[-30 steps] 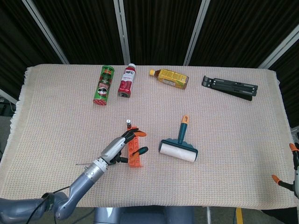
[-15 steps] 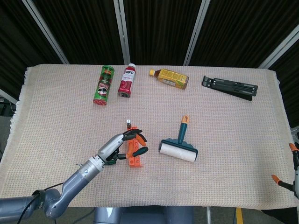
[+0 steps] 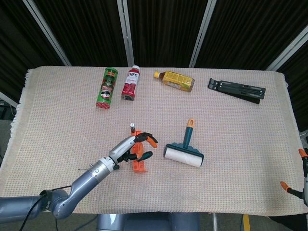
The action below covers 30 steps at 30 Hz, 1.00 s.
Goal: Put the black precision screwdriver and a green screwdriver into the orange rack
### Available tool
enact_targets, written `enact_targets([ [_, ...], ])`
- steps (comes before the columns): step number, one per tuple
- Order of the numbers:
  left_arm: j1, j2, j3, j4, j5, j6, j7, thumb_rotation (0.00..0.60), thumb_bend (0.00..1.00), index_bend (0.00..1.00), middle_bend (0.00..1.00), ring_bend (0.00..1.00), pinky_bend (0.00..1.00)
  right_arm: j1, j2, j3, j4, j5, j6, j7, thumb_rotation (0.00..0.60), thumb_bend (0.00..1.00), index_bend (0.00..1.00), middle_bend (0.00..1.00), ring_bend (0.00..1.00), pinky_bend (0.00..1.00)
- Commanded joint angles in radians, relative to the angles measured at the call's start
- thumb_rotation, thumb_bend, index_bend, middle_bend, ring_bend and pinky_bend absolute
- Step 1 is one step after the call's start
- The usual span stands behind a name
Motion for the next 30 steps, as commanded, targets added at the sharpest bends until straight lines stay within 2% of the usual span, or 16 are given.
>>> enact_targets([
  [1, -0.026, -0.033, -0.018, 0.023, -0.042, -0.033, -0.008, 0.354, 0.85, 0.36, 0.24, 0.09, 0.15, -0.001, 0.001, 0.0, -0.003, 0.001, 0.001, -0.003, 0.6, 0.0, 0.0, 0.0, 0.0, 0.0],
  [7, -0.051, -0.069, -0.037, 0.045, -0.088, -0.083, -0.043, 0.356, 0.85, 0.36, 0.29, 0.13, 0.2, -0.006, 0.005, 0.0, -0.012, 0.005, 0.005, -0.011, 0.6, 0.0, 0.0, 0.0, 0.0, 0.0],
  [14, -0.058, -0.085, -0.037, 0.054, -0.102, -0.112, -0.062, 0.355, 0.85, 0.37, 0.34, 0.18, 0.25, -0.009, 0.007, 0.0, -0.015, 0.008, 0.007, -0.015, 0.6, 0.0, 0.0, 0.0, 0.0, 0.0],
  [21, -0.063, -0.082, -0.044, 0.055, -0.128, -0.169, -0.11, 0.351, 0.85, 0.38, 0.34, 0.19, 0.28, -0.011, 0.007, 0.002, -0.013, 0.01, 0.007, -0.012, 0.6, 0.0, 0.0, 0.0, 0.0, 0.0],
  [30, -0.059, -0.075, -0.059, 0.041, -0.148, -0.229, -0.179, 0.352, 0.85, 0.43, 0.42, 0.26, 0.39, -0.01, 0.004, 0.003, -0.005, 0.014, 0.0, -0.006, 0.6, 0.0, 0.0, 0.0, 0.0, 0.0],
])
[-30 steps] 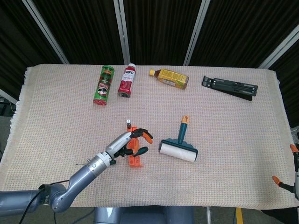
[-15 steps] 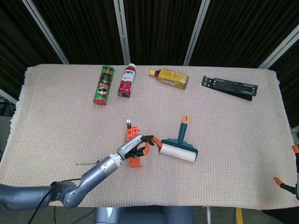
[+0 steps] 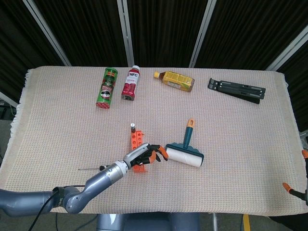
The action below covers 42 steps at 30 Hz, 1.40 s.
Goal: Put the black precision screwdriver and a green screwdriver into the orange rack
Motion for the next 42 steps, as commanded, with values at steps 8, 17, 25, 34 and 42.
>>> enact_targets([
  [8, 0.016, 0.012, -0.037, -0.014, -0.02, -0.054, -0.095, 0.358, 0.86, 0.47, 0.47, 0.31, 0.44, 0.002, -0.002, 0.002, 0.004, 0.001, -0.004, 0.003, 0.6, 0.0, 0.0, 0.0, 0.0, 0.0],
  [17, 0.036, 0.045, -0.064, -0.018, -0.004, -0.107, -0.162, 0.354, 0.86, 0.48, 0.49, 0.33, 0.48, 0.004, -0.002, 0.004, 0.005, 0.002, -0.008, 0.002, 0.6, 0.0, 0.0, 0.0, 0.0, 0.0],
  [25, 0.057, 0.07, -0.073, -0.028, 0.025, -0.127, -0.194, 0.354, 0.86, 0.49, 0.53, 0.37, 0.53, 0.006, -0.005, 0.006, 0.007, 0.004, -0.01, 0.003, 0.6, 0.0, 0.0, 0.0, 0.0, 0.0],
  [34, 0.072, 0.083, -0.075, -0.026, 0.064, -0.138, -0.218, 0.355, 0.86, 0.51, 0.57, 0.41, 0.56, 0.011, -0.007, 0.006, 0.006, 0.004, -0.016, -0.001, 0.6, 0.0, 0.0, 0.0, 0.0, 0.0],
  [42, 0.074, 0.081, -0.079, -0.02, 0.068, -0.133, -0.229, 0.357, 0.86, 0.51, 0.59, 0.43, 0.57, 0.009, -0.006, 0.008, 0.003, 0.006, -0.013, -0.005, 0.6, 0.0, 0.0, 0.0, 0.0, 0.0],
])
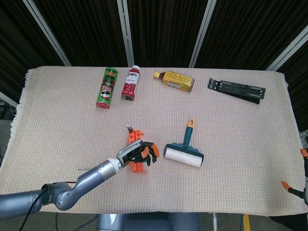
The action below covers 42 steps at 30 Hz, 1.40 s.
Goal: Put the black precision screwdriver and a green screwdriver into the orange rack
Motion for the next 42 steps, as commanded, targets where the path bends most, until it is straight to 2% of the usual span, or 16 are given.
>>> enact_targets([
  [1, 0.001, 0.0, 0.0, 0.0, 0.002, 0.001, -0.003, 0.357, 0.86, 0.51, 0.59, 0.43, 0.57, 0.0, 0.0, 0.0, 0.0, 0.0, 0.0, -0.001, 0.6, 0.0, 0.0, 0.0, 0.0, 0.0],
  [24, 0.039, 0.056, -0.01, -0.039, 0.097, -0.015, -0.117, 0.354, 0.86, 0.51, 0.59, 0.43, 0.57, 0.011, -0.001, 0.005, -0.005, 0.003, -0.011, -0.01, 0.6, 0.0, 0.0, 0.0, 0.0, 0.0],
  [42, 0.058, 0.105, 0.015, -0.046, 0.198, 0.0, -0.244, 0.353, 0.86, 0.52, 0.59, 0.43, 0.58, 0.017, 0.0, 0.007, -0.018, 0.006, -0.015, -0.027, 0.6, 0.0, 0.0, 0.0, 0.0, 0.0],
])
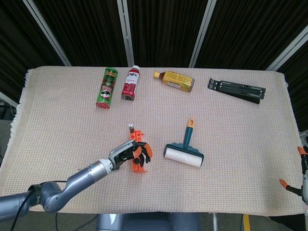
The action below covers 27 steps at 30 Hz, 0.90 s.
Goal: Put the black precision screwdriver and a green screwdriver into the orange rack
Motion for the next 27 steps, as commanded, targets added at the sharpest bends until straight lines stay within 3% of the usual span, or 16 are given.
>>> enact_targets([
  [1, 0.002, 0.009, 0.008, 0.004, 0.016, 0.007, -0.024, 0.352, 0.86, 0.52, 0.59, 0.43, 0.58, 0.001, 0.0, 0.0, -0.002, 0.001, -0.001, -0.003, 0.6, 0.0, 0.0, 0.0, 0.0, 0.0],
  [14, 0.004, 0.036, 0.043, 0.029, 0.071, 0.064, -0.116, 0.354, 0.86, 0.52, 0.58, 0.43, 0.58, 0.005, 0.002, 0.0, -0.015, 0.001, -0.003, -0.015, 0.6, 0.0, 0.0, 0.0, 0.0, 0.0],
  [19, 0.033, 0.041, 0.074, 0.023, 0.164, 0.197, -0.044, 0.351, 0.84, 0.39, 0.45, 0.29, 0.51, 0.005, 0.003, -0.001, -0.02, 0.0, -0.001, -0.019, 0.6, 0.0, 0.0, 0.0, 0.0, 0.0],
  [21, 0.042, 0.038, 0.098, 0.022, 0.209, 0.25, 0.022, 0.348, 0.78, 0.32, 0.41, 0.25, 0.47, 0.005, 0.003, -0.001, -0.022, -0.002, 0.0, -0.019, 0.6, 0.0, 0.0, 0.0, 0.0, 0.0],
  [26, 0.063, 0.007, 0.161, 0.041, 0.299, 0.372, 0.283, 0.354, 0.33, 0.15, 0.23, 0.1, 0.19, 0.004, 0.002, -0.004, -0.022, -0.006, 0.003, -0.017, 0.6, 0.0, 0.0, 0.0, 0.0, 0.0],
  [27, 0.063, 0.006, 0.164, 0.041, 0.302, 0.377, 0.296, 0.355, 0.29, 0.13, 0.2, 0.07, 0.16, 0.004, 0.002, -0.004, -0.022, -0.006, 0.004, -0.017, 0.6, 0.0, 0.0, 0.0, 0.0, 0.0],
])
